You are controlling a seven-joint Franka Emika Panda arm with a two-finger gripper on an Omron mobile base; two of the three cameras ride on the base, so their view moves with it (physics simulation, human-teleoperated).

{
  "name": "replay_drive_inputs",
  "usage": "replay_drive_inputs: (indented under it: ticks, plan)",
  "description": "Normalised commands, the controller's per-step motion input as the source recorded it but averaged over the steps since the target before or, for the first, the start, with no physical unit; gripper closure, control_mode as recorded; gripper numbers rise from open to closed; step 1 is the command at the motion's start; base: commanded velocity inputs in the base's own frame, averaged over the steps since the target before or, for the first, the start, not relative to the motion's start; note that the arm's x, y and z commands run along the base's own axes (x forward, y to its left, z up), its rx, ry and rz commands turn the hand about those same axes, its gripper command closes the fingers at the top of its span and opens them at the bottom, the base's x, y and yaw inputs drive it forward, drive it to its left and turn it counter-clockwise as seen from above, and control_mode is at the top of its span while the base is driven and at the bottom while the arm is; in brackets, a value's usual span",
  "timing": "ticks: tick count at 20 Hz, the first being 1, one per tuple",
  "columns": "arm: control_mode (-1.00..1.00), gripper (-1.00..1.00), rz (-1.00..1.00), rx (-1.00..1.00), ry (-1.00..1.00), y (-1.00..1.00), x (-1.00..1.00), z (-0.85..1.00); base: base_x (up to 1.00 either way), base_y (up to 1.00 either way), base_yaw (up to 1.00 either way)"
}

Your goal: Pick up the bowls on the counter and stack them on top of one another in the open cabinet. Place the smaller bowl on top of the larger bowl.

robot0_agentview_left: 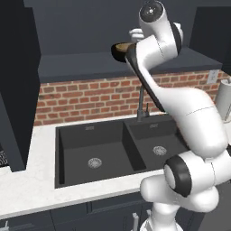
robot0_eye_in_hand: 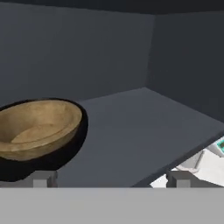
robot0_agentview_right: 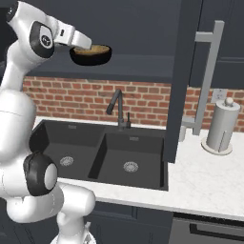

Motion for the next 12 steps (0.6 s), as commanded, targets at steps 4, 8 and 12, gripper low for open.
replay_drive_inputs:
  ticks: [4, 8, 12]
  plan:
    - [-1.00, -1.00, 0.05, 0.00, -0.09, 0.00, -1.00, 0.02, 0.00, 0.00, 0.00]
    - [-1.00, -1.00, 0.08, 0.00, -0.01, 0.00, -0.93, 0.18, 0.00, 0.00, 0.00]
    - [-1.00, -1.00, 0.09, 0.01, 0.00, -0.03, -0.77, 0.12, 0.00, 0.00, 0.00]
